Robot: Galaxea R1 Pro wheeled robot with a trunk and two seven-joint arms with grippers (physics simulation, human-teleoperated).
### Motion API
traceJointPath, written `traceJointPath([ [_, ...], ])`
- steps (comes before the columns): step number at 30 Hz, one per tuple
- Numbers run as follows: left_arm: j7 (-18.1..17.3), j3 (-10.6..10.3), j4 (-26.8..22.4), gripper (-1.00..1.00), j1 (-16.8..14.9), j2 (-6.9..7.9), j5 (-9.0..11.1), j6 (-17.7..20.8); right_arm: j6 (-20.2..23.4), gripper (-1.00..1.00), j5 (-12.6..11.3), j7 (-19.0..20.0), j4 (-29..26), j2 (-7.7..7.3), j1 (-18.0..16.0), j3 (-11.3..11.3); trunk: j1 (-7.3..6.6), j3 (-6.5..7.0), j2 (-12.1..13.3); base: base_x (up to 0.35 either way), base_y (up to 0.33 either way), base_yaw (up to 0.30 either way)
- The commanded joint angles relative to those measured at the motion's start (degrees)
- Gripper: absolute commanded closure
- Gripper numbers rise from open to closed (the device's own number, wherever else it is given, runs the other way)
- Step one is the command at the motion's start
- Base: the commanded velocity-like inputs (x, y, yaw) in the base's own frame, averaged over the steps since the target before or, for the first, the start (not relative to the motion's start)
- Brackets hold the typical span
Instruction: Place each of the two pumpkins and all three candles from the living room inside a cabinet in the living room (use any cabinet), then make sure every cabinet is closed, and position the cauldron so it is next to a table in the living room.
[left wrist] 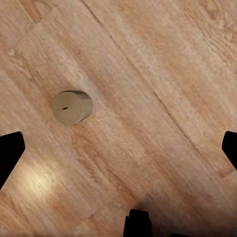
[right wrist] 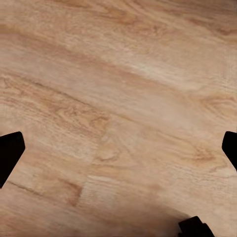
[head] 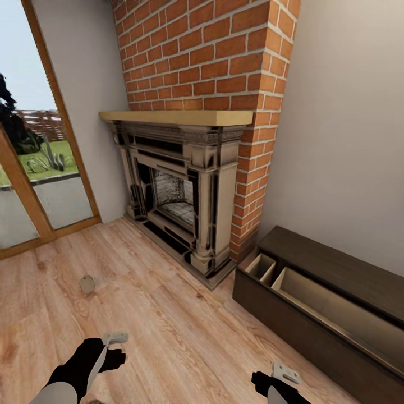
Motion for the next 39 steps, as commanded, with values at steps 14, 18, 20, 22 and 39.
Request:
traceJointPath([
  [14, 0.1, 0.0, 0.0, -1.0, 0.0, 0.0, 0.1, 0.0, 0.0, -1.0, 0.1, 0.0, 0.0, 0.75, 0.0, 0.0, 0.0, -0.01, 0.0, 0.0, 0.0, 0.29],
  [18, 0.1, 0.0, 0.0, -1.0, 0.0, 0.0, 0.1, -0.1, 0.0, -1.0, 0.1, 0.0, 0.0, 0.77, 0.0, 0.1, 0.0, -0.01, 0.0, 0.074, -0.021, 0.291],
  [20, 0.2, 0.0, 0.0, -1.0, 0.0, 0.0, 0.1, -0.1, 0.0, -1.0, 0.1, 0.0, 0.0, 0.77, 0.0, 0.5, 0.0, -0.01, 0.0, 0.119, -0.113, 0.292],
  [22, 0.2, 0.0, 0.0, -1.0, 0.0, -0.04, 0.1, -0.1, -0.1, -1.0, 0.1, -0.1, 0.0, 0.77, 0.0, 2.1, 0.0, -0.01, 0.0, 0.131, -0.176, 0.292],
  [39, 0.1, 0.0, 0.0, -1.0, 0.0, -0.19, 0.1, -0.2, -0.2, -1.0, -0.1, -0.1, -0.1, 0.77, 0.0, 9.3, 0.0, -0.01, 0.0, 0.136, -0.123, 0.296],
])
